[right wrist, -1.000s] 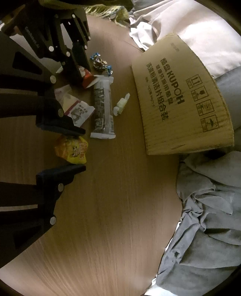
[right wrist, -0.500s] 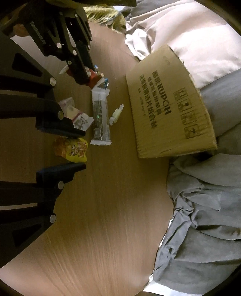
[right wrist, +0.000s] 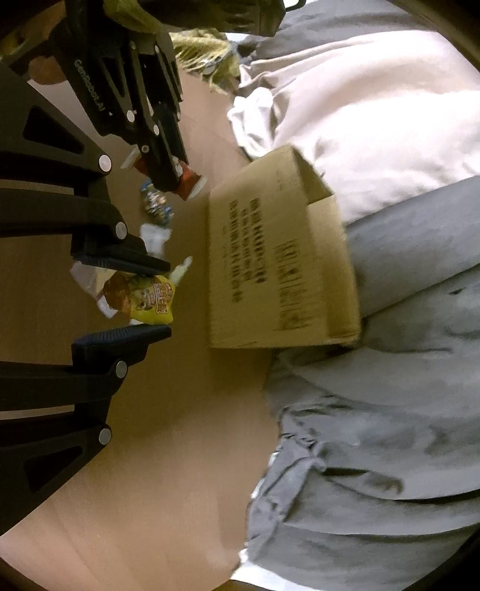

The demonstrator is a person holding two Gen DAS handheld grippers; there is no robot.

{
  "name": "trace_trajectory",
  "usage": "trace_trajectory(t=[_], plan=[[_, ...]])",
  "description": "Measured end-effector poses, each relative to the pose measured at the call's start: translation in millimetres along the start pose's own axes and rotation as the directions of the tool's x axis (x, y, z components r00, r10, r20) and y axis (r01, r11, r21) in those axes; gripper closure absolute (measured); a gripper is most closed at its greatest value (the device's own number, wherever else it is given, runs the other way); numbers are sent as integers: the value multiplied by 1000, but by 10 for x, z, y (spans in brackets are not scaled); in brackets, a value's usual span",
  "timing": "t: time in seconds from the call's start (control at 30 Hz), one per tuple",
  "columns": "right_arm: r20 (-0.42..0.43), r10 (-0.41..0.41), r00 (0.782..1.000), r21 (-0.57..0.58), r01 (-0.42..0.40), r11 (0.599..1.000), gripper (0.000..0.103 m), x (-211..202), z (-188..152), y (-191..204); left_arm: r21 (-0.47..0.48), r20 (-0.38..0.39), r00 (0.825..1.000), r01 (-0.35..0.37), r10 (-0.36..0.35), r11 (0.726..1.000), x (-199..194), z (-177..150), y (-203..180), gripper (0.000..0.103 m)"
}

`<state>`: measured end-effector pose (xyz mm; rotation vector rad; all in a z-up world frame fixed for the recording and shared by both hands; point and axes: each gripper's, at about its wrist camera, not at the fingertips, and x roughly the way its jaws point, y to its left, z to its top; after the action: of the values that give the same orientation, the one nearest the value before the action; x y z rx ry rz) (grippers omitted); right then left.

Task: Organize snacks
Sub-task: 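Carry both packets over the box and open both tools to release them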

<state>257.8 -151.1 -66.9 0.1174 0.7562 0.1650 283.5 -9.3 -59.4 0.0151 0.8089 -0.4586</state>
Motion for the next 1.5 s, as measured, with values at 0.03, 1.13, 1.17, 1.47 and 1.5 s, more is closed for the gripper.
trace_trajectory(t=[0.03, 1.13, 1.17, 1.47, 1.5], plan=[[13, 2, 1000, -4, -2, 1000, 74, -25, 37, 12, -1, 14, 1000, -1, 1, 1000, -38, 32, 2, 80], [259, 85, 962, -94, -62, 994, 87, 10, 1477, 352, 10, 231, 970, -85, 80, 996, -235, 1481, 399, 80], [257, 81, 963, -100, -57, 993, 87, 37, 1524, 356, 9, 225, 970, -93, 88, 996, -193, 1525, 420, 80], [238, 64, 969, -106, -39, 994, 87, 237, 1743, 372, 15, 169, 979, -116, 111, 993, 96, 1753, 540, 69], [234, 60, 970, -103, -37, 994, 87, 254, 1750, 367, 15, 172, 978, -122, 118, 992, 105, 1761, 543, 64]])
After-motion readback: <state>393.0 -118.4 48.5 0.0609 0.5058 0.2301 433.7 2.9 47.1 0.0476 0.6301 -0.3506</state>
